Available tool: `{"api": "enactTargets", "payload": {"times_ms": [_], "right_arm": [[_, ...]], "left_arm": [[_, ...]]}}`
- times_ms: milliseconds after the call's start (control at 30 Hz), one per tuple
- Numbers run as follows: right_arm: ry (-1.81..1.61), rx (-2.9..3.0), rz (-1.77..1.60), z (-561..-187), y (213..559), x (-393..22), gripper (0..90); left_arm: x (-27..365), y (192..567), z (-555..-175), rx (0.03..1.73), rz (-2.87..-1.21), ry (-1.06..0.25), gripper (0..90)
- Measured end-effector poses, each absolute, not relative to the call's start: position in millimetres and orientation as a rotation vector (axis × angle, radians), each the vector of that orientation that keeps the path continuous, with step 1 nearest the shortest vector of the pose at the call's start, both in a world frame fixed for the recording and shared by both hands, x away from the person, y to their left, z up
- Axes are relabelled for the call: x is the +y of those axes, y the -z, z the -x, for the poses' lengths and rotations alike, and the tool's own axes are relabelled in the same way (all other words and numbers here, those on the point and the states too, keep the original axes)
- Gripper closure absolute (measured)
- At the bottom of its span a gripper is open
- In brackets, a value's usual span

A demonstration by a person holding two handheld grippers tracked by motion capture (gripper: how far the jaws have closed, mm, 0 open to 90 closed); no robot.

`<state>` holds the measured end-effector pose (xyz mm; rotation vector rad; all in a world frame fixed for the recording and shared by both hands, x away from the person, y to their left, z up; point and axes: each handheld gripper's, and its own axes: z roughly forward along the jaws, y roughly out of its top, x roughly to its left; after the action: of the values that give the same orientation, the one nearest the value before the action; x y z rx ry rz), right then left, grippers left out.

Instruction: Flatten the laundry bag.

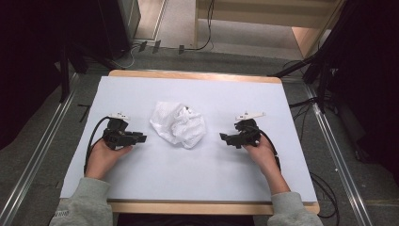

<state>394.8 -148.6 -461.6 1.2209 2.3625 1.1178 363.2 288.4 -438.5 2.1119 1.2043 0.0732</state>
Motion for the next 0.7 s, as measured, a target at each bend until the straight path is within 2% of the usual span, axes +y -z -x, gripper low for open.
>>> {"api": "enactTargets", "payload": {"times_ms": [133,267,567,600,667,700], "right_arm": [[-1.102,2.323,-1.302,-396.1,461.6,-147.8,22.8],[-1.081,2.346,-1.298,-394.6,462.9,-146.9,22.7],[-1.114,2.419,-1.233,-391.0,458.3,-140.5,20.7],[-1.111,2.43,-1.22,-390.3,458.1,-139.6,22.0],[-1.116,2.457,-1.208,-388.4,457.4,-139.1,34.1],[-1.126,2.47,-1.205,-387.6,456.9,-139.3,35.9]], "left_arm": [[284.9,438.1,-363.8,1.182,-2.137,-0.044,65.7],[283.9,436.8,-365.2,1.175,-2.149,-0.05,52.1],[286.3,436.7,-364.4,1.179,-2.119,-0.06,42.0],[286.1,436.7,-364.0,1.172,-2.112,-0.071,42.0],[285.0,436.3,-363.3,1.177,-2.1,-0.093,42.0],[284.8,435.8,-363.3,1.179,-2.095,-0.088,42.0]]}}
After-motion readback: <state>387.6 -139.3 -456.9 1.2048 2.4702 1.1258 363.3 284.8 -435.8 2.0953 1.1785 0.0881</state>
